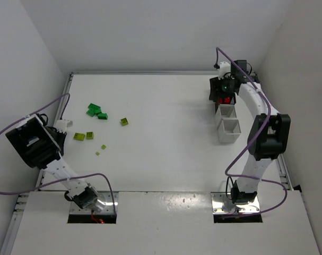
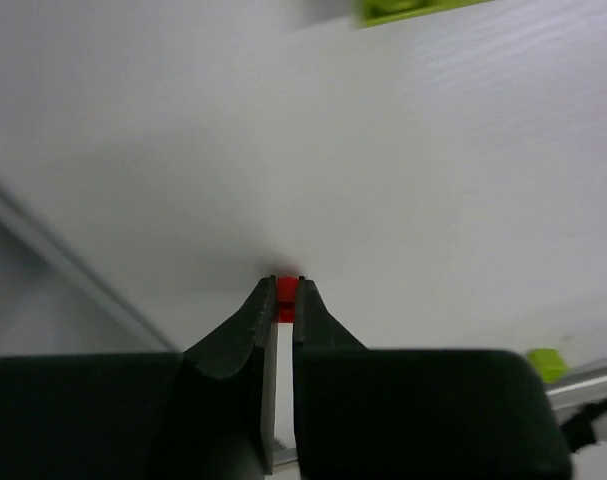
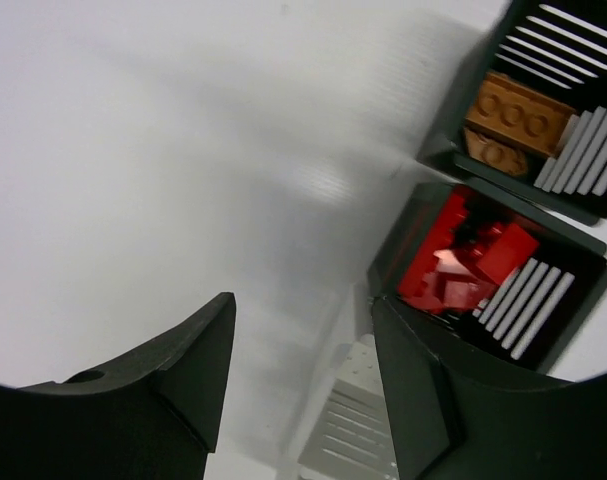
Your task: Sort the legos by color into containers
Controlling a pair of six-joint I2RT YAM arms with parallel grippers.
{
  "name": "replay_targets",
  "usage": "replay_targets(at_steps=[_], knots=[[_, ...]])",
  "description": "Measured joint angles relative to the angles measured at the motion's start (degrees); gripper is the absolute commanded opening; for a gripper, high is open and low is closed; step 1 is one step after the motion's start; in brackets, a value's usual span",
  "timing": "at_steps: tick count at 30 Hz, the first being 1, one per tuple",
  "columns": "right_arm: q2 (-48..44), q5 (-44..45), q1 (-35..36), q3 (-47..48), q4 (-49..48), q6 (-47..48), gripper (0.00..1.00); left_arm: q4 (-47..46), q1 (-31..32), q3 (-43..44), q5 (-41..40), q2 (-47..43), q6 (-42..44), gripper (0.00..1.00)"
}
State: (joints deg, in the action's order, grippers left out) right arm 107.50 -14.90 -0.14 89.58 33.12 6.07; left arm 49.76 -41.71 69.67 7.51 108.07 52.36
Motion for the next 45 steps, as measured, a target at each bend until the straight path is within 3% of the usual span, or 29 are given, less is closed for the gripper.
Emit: replay_targets(at_steps=[5, 10, 13, 16, 20, 24, 33, 45], knots=[[0.00, -11.80, 1.07, -0.07, 0.79, -0.72, 0.57, 7.91, 2.67, 0.48, 15.72, -7.21, 1.09, 0.01], [-0.22, -28.52, 4.02, -3.15, 0.42, -5.01, 0.57, 11.30, 12.39, 5.29, 36.28, -17.25, -2.25, 0.00], [-0.22, -38.18, 6.29, -7.23, -3.43, -12.11, 0.57, 5.92, 19.19, 3.58, 48.22, -22.88, -9.94, 0.00], [-0.20, -46.21, 8.07, -12.02, -12.24, -23.26, 0.57, -6.49, 26.32, -2.03, 54.60, -27.96, -22.62, 0.00], [0.22, -54.29, 10.08, -16.11, -26.53, -40.17, 0.54, -24.57, 38.64, -11.56, 52.89, -34.97, -36.57, 0.00], [1.16, -59.47, 12.72, -16.11, -36.96, -51.17, 0.51, -34.25, 47.91, -13.79, 49.99, -37.29, -42.69, 0.00], [6.78, -66.95, 21.20, -14.99, -48.83, -66.66, 0.54, -51.80, 54.86, -14.56, 43.67, -34.77, -51.43, 0.00], [9.73, -68.06, 22.62, -9.88, -54.25, -74.73, 0.62, -54.12, 58.93, -14.58, 42.84, -33.79, -52.00, 0.00]])
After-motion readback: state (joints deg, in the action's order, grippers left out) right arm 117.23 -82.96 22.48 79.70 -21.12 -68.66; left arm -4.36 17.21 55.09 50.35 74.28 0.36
